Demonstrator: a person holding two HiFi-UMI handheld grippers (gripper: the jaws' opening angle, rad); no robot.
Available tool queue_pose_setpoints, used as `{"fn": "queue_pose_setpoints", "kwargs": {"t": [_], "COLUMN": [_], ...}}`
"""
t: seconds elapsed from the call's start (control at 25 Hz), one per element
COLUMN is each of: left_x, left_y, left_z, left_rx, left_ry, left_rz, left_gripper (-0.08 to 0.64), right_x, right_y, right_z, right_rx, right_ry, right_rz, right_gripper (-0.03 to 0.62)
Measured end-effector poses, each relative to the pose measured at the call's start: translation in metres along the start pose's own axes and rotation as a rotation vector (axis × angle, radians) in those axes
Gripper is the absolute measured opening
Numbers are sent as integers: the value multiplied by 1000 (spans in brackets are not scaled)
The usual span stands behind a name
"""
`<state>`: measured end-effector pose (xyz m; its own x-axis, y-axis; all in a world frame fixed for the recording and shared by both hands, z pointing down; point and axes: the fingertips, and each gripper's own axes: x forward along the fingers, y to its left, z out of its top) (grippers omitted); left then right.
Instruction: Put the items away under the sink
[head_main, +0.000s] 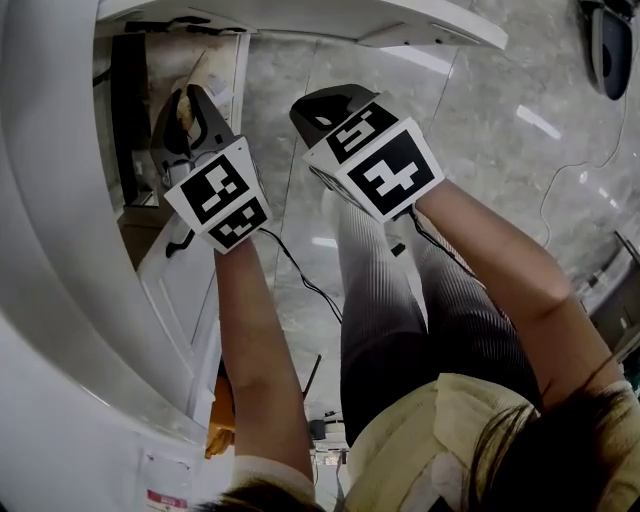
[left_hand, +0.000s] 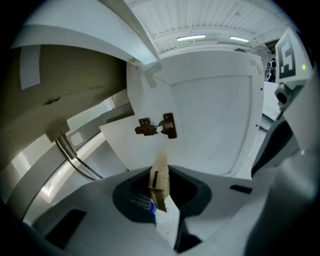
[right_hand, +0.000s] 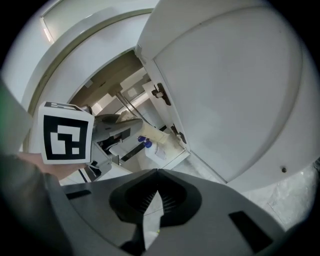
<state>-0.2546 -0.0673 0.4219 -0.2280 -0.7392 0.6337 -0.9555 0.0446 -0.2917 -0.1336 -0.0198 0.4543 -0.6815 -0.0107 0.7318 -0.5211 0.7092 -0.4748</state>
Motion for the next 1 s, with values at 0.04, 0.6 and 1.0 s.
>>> {"fn": "queue_pose_setpoints", "kwargs": {"t": [0.04, 0.6, 1.0], "left_x": [1, 34, 60], "left_y": [-1, 24, 35], "left_z": [1, 1, -1], "left_rx": [26, 186, 259], "left_ry": [1, 59, 91], "left_rz": [-1, 47, 80], "left_gripper": [80, 80, 80], "right_x": [1, 13, 21], "right_y": [-1, -6, -4], "right_z": [1, 1, -4], "right_rx": [-5, -1, -5], "right_ry": [-1, 7, 17], "right_rz": [-3, 0, 7], "right_gripper": [26, 26, 26]}}
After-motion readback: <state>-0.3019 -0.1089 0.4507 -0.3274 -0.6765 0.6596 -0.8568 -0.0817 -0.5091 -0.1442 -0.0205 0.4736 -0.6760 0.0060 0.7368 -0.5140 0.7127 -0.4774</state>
